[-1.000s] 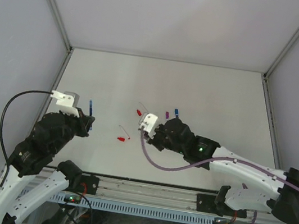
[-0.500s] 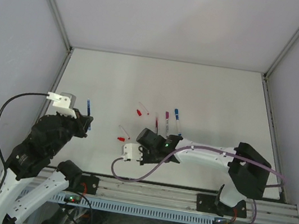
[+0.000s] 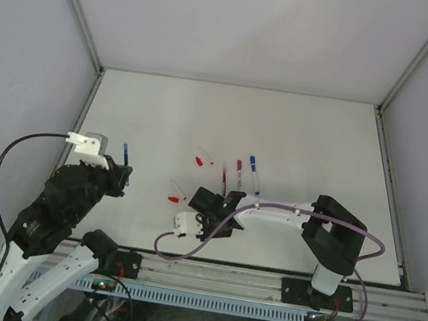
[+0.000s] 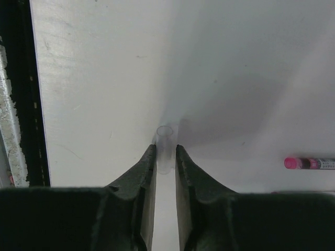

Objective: Insert the pens into the pen caps
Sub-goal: Place the pen cap at the center of the board.

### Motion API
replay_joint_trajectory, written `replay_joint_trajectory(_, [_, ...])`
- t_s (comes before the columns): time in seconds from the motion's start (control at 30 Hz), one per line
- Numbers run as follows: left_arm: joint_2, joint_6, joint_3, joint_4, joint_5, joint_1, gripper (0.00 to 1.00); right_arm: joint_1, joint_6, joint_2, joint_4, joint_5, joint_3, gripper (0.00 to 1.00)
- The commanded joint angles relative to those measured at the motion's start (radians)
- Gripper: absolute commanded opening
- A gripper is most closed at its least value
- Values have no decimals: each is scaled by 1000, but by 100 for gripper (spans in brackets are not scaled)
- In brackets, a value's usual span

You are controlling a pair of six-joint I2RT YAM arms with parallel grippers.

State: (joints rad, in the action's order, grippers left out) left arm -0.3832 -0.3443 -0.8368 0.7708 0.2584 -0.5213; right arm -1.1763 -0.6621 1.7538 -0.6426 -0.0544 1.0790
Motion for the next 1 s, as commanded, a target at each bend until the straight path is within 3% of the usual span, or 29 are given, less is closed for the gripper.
replay_joint_trajectory(0.0, [10, 17, 19, -33, 15, 6, 0, -6, -10, 9, -16, -21, 45, 19])
replay_joint_trajectory(0.37, [19, 13, 19, -30, 27, 6, 0, 2, 41, -56, 17, -66, 43, 31])
replay_joint_trajectory(0.53, [29, 7, 18, -27, 47, 6, 0, 27, 151, -154, 146, -98, -20, 33])
replay_joint_trajectory(0.77, [37, 4, 18, -25, 60, 6, 0, 86, 536, -280, 443, -99, -160, 41])
replay_joint_trajectory(0.97, [36, 4, 18, -25, 64, 6, 0, 113, 880, -320, 529, 94, -177, 43])
